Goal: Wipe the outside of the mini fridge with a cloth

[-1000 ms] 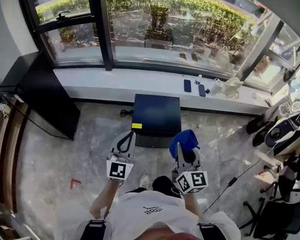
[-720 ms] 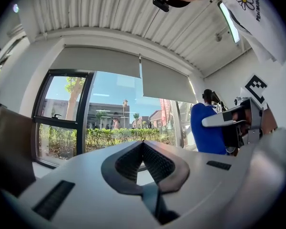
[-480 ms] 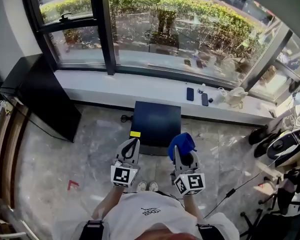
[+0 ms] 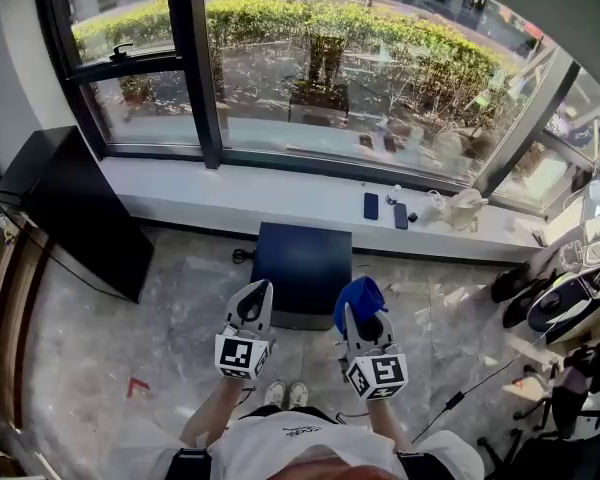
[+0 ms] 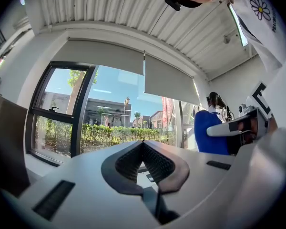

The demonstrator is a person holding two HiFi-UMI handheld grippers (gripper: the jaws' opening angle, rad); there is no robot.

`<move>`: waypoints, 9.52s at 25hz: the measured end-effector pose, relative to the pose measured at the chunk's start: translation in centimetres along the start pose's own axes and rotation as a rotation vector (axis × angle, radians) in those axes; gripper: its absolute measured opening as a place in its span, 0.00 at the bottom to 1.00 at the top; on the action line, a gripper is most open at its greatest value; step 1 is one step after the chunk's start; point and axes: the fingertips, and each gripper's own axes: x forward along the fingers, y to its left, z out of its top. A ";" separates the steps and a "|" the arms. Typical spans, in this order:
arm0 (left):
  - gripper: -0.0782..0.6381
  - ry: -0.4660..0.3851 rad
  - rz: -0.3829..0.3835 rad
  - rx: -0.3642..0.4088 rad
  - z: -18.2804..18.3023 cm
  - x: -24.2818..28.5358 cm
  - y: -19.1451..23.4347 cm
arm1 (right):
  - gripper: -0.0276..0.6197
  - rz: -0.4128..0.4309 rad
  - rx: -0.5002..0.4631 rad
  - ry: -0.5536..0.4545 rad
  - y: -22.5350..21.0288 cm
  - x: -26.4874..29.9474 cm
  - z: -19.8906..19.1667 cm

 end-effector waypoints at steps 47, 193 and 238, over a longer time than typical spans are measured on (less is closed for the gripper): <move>0.12 -0.082 0.124 -0.070 -62.2 -2.9 10.3 | 0.17 0.466 -0.135 -0.175 10.8 19.5 -54.7; 0.12 0.084 -0.001 -0.119 -72.9 -3.8 5.3 | 0.16 -0.295 -0.057 -0.187 -16.7 8.0 -62.3; 0.12 0.106 0.155 -0.142 -75.1 -6.1 12.2 | 0.16 0.044 -0.160 -0.166 2.7 22.1 -69.5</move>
